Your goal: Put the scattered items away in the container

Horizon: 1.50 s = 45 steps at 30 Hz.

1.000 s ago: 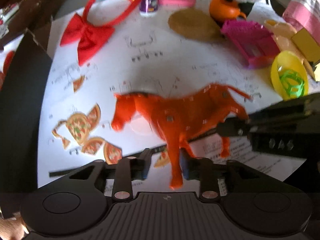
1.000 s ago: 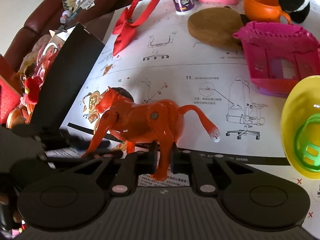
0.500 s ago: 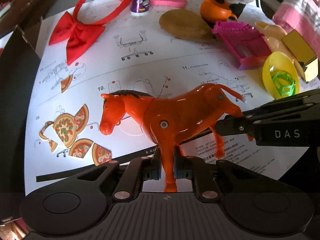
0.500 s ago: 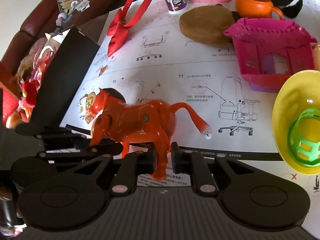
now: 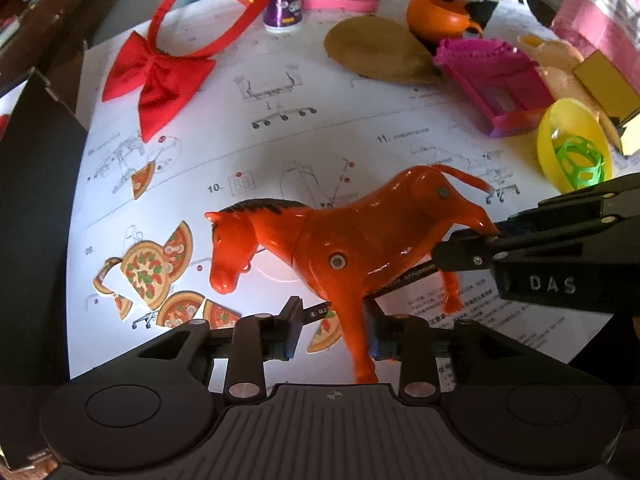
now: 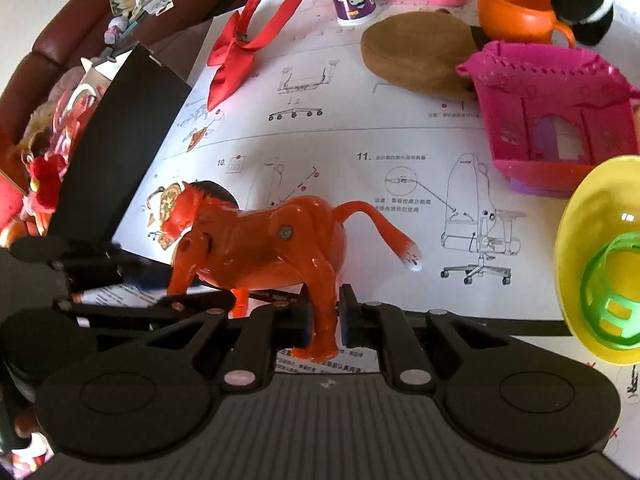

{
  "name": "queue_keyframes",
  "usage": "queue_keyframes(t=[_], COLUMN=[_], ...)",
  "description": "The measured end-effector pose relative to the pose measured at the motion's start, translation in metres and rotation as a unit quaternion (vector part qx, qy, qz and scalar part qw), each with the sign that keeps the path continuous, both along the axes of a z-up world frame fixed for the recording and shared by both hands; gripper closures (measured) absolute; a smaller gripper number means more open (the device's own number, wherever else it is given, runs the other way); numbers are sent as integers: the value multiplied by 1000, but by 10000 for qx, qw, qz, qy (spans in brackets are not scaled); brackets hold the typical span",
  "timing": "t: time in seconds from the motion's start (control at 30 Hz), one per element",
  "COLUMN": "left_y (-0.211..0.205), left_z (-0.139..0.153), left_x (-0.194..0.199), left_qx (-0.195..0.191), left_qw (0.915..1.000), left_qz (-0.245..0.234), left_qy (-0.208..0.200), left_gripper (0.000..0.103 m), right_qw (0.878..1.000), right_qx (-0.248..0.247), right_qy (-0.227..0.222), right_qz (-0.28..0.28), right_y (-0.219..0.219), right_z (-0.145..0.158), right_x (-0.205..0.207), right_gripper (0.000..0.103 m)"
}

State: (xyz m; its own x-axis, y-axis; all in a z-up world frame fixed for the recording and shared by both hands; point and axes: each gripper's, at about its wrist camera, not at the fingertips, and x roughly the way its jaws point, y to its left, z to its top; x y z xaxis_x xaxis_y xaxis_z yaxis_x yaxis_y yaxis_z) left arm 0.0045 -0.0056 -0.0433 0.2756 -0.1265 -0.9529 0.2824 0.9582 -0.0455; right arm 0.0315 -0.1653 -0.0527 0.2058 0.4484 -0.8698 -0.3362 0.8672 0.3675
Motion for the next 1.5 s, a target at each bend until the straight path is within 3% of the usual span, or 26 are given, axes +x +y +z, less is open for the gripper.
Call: queue_keyframes(t=[0.03,0.1,0.13,0.37,1.13,1.23,1.4,1.5], left_y=[-2,-7,-9,-10,2,8,30,33], left_z=[-2,-1,-1,5,22,23,19,18], left_x=[1,0,0,-7,-9,-9,-7,-9], left_qx=[53,107,120,196,85,-21,-543,-548], left_qw=[10000,9998,9997,9981,9951,9949,9947,9948], left_qz=[-36,-134,-148,-19,175,234,510,490], left_qy=[6,-84,-137,-590,-974,-980,-712,-700], left_gripper=[60,88,97,97,96,96,96,96], right_qw=[10000,10000,10000,9997,9988,9987,9984,9984], right_qx=[-42,-69,-77,-75,-364,-362,-396,-432], right_qy=[-4,21,22,35,-113,-167,-345,-344], right_qz=[6,-14,-39,-214,-306,-307,-227,-144], right_y=[1,3,3,1,22,25,29,32], right_z=[-1,-2,-1,4,21,24,30,28], right_x=[0,1,1,4,8,7,6,5], right_gripper=[88,88,88,89,89,89,90,90])
